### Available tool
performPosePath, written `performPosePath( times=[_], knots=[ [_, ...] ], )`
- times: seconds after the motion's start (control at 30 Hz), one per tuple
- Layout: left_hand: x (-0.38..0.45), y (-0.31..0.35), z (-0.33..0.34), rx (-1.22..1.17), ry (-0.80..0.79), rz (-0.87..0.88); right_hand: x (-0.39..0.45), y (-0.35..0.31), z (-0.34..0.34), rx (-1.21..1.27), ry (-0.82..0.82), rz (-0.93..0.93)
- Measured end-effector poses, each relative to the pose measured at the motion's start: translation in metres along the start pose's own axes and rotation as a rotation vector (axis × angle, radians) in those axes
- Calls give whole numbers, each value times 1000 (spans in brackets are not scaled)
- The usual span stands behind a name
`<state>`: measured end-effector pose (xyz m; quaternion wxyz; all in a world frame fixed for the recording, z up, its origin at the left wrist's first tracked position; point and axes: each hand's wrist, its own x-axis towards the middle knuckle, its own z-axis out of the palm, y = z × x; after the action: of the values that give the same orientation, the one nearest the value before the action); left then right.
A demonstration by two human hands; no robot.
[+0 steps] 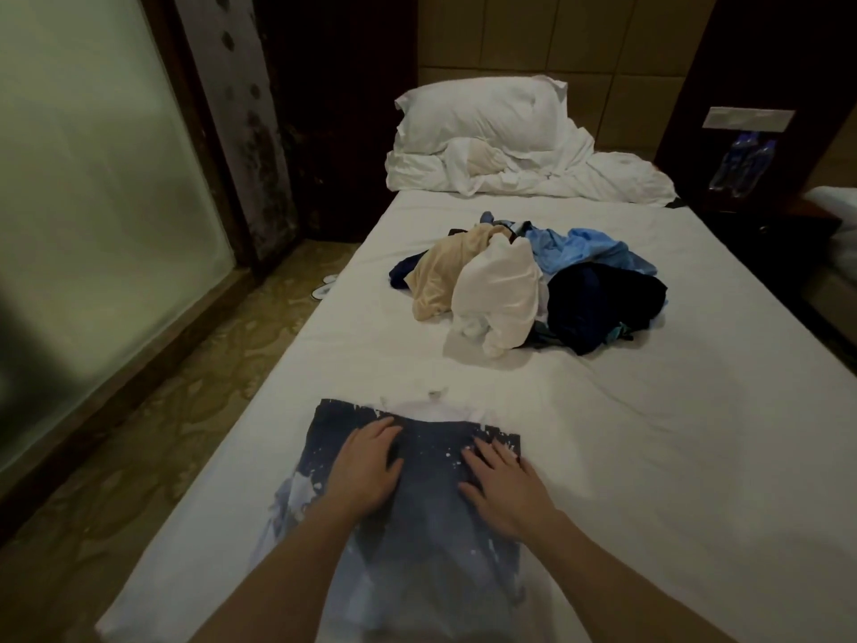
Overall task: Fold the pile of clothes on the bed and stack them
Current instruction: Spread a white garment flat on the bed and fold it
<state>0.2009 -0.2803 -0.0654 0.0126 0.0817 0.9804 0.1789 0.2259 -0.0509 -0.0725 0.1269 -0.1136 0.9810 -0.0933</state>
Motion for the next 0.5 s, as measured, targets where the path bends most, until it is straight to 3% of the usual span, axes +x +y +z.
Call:
performPosePath(
  times=[0.17,0.33,0.5],
  knots=[
    [35,16,-4,-32,47,29,23,24,-30,76,228,-7],
    [98,49,-11,-68,109,58,76,61,-90,107,372,68],
    [168,81,-5,-172,134,35,145,90,-127,302,487,184]
  ],
)
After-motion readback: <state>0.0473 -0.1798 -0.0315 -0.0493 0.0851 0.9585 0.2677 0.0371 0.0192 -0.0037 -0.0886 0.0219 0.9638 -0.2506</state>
